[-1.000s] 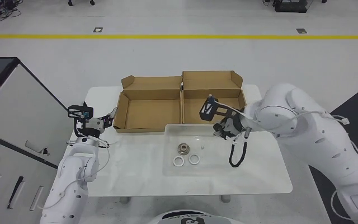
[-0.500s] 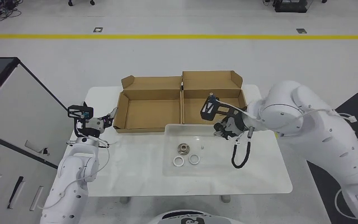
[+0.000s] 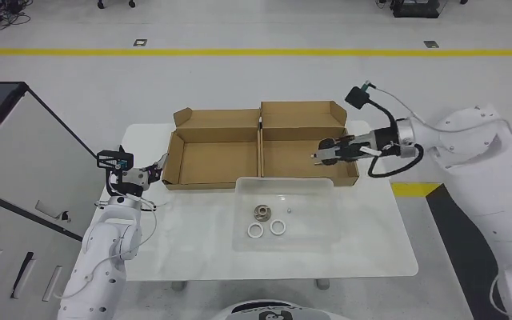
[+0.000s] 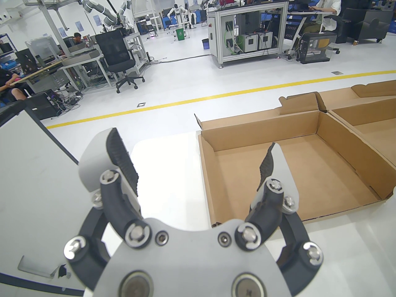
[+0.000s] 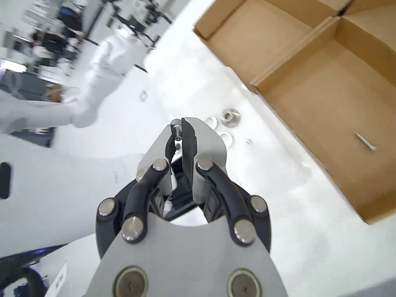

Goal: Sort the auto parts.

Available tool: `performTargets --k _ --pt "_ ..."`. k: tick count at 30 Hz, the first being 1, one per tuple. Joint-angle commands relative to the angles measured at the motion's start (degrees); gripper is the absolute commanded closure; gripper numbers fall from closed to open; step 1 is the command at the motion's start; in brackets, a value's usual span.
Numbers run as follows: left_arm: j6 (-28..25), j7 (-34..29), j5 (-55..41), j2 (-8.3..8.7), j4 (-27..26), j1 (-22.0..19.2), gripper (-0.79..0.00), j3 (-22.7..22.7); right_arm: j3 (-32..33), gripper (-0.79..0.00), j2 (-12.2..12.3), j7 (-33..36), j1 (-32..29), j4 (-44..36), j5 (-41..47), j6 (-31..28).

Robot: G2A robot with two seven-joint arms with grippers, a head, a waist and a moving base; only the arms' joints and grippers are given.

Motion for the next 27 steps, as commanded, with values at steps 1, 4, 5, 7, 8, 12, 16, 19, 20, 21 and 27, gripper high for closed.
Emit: performTargets --k 1,4,5,7,8,12,16,19,20,21,27 --pt "0.00 0.00 0.00 0.00 0.00 0.00 -0.785 0.00 0.37 0.000 -0.24 0.16 -0.70 0.85 7.55 -1.09" --pt "0.00 0.00 0.00 0.00 0.00 0.00 -0.785 0.00 0.00 0.000 -0.96 0.29 -0.93 1.57 17.57 -2.18" --pt "0.00 0.00 0.00 0.00 0.00 0.00 -0.785 0.00 -0.31 0.000 -1.23 0.48 -0.73 1.74 20.30 -2.44" --pt "0.00 0.00 0.00 0.00 0.00 0.00 -0.785 0.00 -1.17 0.000 -1.88 0.93 0.15 1.72 25.37 -2.91" --pt "0.00 0.00 0.00 0.00 0.00 0.00 -0.785 0.00 -1.74 0.000 -2.24 1.16 0.69 1.68 27.80 -3.01" --pt "0.00 0.00 0.00 0.00 0.00 0.00 -0.785 0.00 -4.32 0.000 -3.86 2.06 3.64 0.81 36.49 -3.12" --pt "0.00 0.00 0.00 0.00 0.00 0.00 -0.785 0.00 -6.82 0.000 -5.58 2.23 7.12 -0.01 43.31 -2.63" --pt "0.00 0.00 0.00 0.00 0.00 0.00 -0.785 0.00 -8.57 0.000 -6.83 1.07 9.97 -0.87 46.53 -1.57" --pt "0.00 0.00 0.00 0.00 0.00 0.00 -0.785 0.00 -9.19 0.000 -7.24 0.50 10.93 -1.05 47.24 -1.08" --pt "0.00 0.00 0.00 0.00 0.00 0.00 -0.785 0.00 -9.86 0.000 -7.68 0.08 11.93 -1.37 47.94 -0.62" --pt "0.00 0.00 0.00 0.00 0.00 0.00 -0.785 0.00 -10.69 0.000 -8.21 -0.45 13.16 -1.26 48.35 -0.17"
